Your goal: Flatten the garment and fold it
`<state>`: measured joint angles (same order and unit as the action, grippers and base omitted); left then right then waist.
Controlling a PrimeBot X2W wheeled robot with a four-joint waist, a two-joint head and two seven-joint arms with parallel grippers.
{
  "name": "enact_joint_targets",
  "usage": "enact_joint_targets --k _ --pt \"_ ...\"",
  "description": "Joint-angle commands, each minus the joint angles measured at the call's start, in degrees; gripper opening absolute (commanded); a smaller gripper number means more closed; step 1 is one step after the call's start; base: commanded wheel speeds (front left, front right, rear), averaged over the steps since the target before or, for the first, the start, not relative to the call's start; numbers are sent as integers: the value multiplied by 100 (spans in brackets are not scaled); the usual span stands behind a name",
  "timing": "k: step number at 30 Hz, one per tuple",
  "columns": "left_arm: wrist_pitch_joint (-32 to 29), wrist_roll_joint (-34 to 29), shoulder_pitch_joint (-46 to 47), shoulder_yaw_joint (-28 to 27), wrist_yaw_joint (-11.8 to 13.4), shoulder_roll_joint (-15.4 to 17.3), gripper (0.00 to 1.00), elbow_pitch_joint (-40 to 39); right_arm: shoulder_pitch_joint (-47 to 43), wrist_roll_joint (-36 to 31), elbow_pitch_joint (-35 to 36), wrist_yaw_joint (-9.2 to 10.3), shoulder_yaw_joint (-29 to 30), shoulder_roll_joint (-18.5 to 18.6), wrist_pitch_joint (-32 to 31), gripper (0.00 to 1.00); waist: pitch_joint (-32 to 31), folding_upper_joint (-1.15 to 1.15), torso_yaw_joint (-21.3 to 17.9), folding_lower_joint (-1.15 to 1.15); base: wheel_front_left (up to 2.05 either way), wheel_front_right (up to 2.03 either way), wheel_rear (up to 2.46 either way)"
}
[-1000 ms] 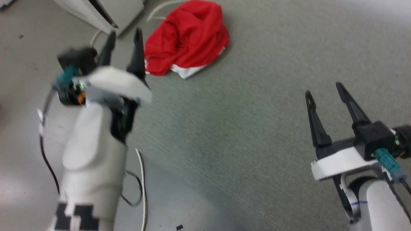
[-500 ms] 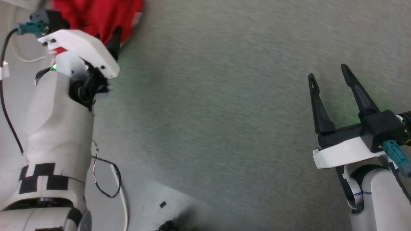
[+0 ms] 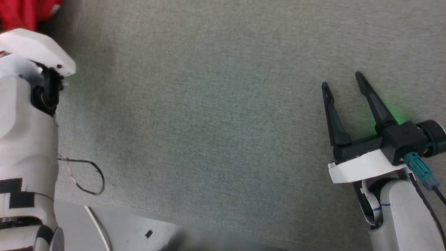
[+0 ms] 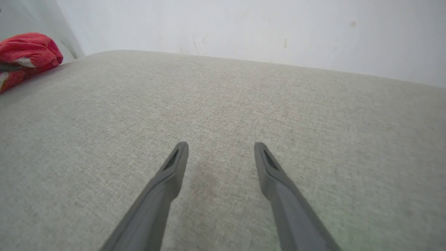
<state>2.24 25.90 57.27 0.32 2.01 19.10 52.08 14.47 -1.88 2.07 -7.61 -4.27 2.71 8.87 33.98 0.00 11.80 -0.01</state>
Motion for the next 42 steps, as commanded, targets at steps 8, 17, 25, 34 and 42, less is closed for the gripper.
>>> enact_joint_targets --k 8,17,25,34,42 --pt "1227 -671 48 202 354 390 0 -725 -271 403 -516 12 112 19 262 100 -1682 0 -243 1 0 0 0" --pt "1272 -972 321 796 -30 -47 0 -1958 -588 701 -760 12 239 18 381 100 -2612 0 -746 1 0 0 0" --pt "955 -615 305 1448 -596 -988 0 -2301 -739 790 -831 12 294 17 415 100 -2877 0 -1531 1 0 0 0" --pt "255 31 -421 2269 -818 -1572 0 -1835 -792 872 -803 12 263 17 433 100 -2801 0 -2192 1 0 0 0" --pt "-1280 661 -1108 3536 -822 -1620 0 -613 -740 911 -805 12 246 17 463 100 -2643 0 -2458 1 0 0 0"
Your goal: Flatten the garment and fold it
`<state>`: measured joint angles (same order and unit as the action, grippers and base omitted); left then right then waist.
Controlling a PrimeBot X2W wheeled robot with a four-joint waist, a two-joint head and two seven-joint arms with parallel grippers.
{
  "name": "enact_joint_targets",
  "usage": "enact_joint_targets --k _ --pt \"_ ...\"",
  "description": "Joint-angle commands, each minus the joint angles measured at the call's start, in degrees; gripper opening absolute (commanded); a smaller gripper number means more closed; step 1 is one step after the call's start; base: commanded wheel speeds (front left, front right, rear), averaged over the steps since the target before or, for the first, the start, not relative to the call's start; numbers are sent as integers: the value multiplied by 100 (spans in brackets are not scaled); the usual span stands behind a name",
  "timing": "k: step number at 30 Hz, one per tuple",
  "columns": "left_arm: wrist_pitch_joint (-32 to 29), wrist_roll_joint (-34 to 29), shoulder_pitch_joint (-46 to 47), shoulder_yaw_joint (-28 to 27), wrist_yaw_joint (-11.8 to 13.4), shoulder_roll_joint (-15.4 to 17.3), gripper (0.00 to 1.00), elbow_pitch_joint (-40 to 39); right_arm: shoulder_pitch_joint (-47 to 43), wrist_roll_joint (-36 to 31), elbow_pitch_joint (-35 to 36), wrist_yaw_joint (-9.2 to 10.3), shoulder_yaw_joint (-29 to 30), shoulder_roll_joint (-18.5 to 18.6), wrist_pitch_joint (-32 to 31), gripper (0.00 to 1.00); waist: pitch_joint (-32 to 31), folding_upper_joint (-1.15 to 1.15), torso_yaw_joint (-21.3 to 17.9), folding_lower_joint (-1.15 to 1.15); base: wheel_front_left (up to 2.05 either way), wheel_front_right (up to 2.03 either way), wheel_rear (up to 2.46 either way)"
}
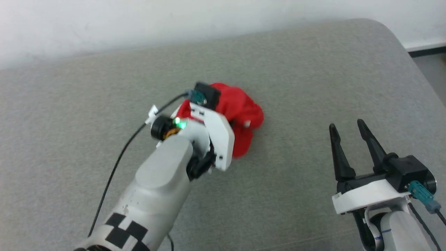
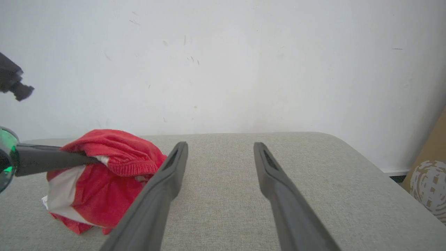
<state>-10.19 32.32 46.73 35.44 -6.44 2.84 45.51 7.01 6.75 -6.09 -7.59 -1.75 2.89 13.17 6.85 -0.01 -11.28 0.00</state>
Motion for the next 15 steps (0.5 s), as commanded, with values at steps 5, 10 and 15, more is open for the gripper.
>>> enact_joint_targets --k 5,10,15 --pt "-846 284 -259 372 162 5 0 681 20 67 -19 10 -83 -2 57 100 74 1 -139 0 0 0 0" --pt "-921 667 -333 353 133 5 100 644 -3 9 -60 10 -76 -2 50 100 0 1 3 0 0 0 0" --pt "326 970 -460 -138 80 44 100 102 -62 -68 10 10 -25 -2 -2 100 -102 1 216 0 0 0 0"
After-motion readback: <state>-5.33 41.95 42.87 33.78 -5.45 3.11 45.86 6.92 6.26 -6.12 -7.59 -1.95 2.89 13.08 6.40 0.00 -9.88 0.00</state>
